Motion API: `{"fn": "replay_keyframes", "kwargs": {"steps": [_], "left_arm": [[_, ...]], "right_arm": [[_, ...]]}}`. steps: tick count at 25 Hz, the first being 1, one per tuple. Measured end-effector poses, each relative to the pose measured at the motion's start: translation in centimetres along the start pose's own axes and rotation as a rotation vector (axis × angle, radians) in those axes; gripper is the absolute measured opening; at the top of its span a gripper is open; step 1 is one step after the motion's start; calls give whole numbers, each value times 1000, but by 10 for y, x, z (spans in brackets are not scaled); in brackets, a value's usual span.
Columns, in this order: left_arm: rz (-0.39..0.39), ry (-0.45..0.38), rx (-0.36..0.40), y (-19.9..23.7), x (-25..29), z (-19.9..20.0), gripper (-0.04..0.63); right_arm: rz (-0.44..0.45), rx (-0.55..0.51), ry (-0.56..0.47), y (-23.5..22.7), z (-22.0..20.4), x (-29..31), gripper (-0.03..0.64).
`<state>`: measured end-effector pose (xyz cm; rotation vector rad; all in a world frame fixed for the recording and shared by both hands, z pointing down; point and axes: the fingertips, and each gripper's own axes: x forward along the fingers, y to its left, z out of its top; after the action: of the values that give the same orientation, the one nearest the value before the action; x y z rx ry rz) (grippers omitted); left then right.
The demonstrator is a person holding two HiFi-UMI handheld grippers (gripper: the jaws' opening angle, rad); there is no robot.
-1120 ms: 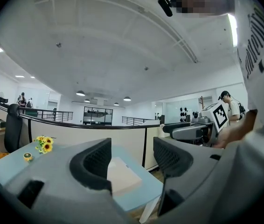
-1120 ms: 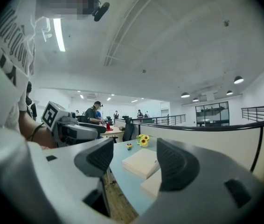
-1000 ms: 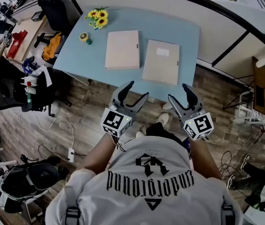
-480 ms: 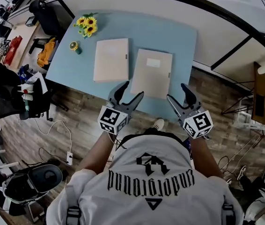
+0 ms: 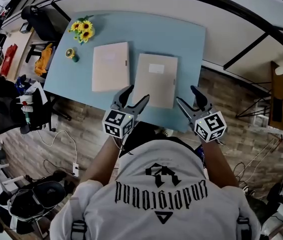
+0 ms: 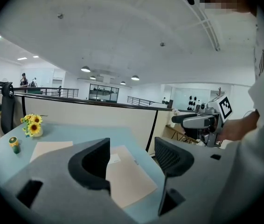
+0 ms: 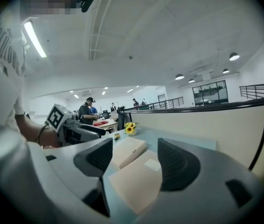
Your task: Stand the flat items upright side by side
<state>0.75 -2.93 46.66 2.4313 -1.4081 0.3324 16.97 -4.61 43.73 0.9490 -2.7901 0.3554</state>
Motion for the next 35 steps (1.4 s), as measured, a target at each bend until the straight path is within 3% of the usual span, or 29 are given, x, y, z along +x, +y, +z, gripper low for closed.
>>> {"fn": "replay_keyframes", "kwargs": {"steps": [11, 16, 35], "left_arm": [[-52, 163, -51, 59, 59, -35, 325], [-72, 253, -138, 89, 82, -65, 330], [-140, 590, -312, 137, 140, -178, 348]], "right_arm": [[-55, 105, 114, -37, -29, 56, 308], [-76, 151, 170, -55, -49, 84, 308], [-117, 440, 492, -100, -187, 138, 327]]}}
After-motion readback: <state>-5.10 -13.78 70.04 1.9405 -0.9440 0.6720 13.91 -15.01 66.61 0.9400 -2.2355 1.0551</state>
